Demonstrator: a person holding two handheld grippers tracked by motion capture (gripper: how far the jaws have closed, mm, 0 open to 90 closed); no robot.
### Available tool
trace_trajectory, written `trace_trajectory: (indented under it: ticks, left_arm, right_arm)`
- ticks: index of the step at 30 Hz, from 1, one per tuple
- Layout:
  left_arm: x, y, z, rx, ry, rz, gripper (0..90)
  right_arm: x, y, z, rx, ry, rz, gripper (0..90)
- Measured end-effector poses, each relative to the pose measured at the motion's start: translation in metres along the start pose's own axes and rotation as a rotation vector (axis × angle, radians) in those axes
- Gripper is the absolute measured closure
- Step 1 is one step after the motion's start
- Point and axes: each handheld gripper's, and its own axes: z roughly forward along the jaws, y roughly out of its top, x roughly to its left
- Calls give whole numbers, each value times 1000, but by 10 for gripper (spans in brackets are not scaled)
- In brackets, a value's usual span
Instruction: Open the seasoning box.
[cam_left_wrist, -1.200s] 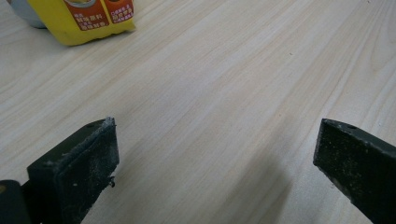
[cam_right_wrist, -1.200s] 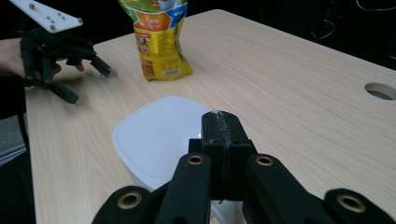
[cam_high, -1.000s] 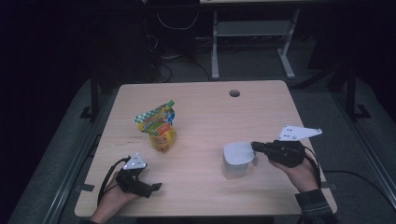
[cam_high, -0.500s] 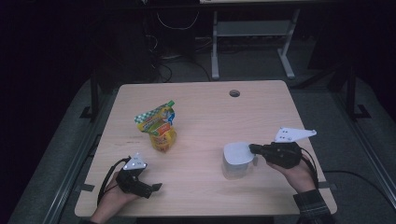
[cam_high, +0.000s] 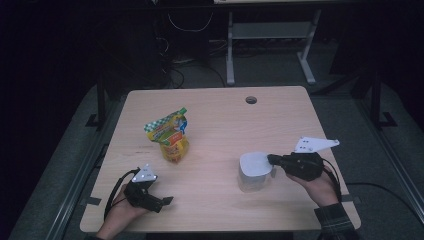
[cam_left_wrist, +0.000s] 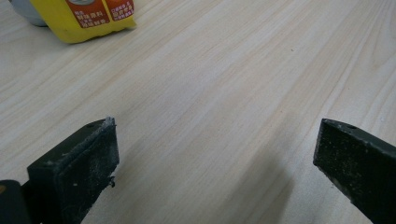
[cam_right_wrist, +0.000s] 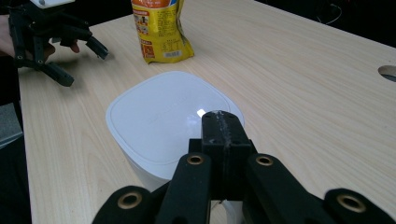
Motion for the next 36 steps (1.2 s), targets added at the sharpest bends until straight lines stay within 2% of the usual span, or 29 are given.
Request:
trace_trajectory:
  ticks: [36]
  left_arm:
    - [0,0,0,6,-2,5,0]
  right_arm:
    - [-3,-3,-2,-9,-2,7,900]
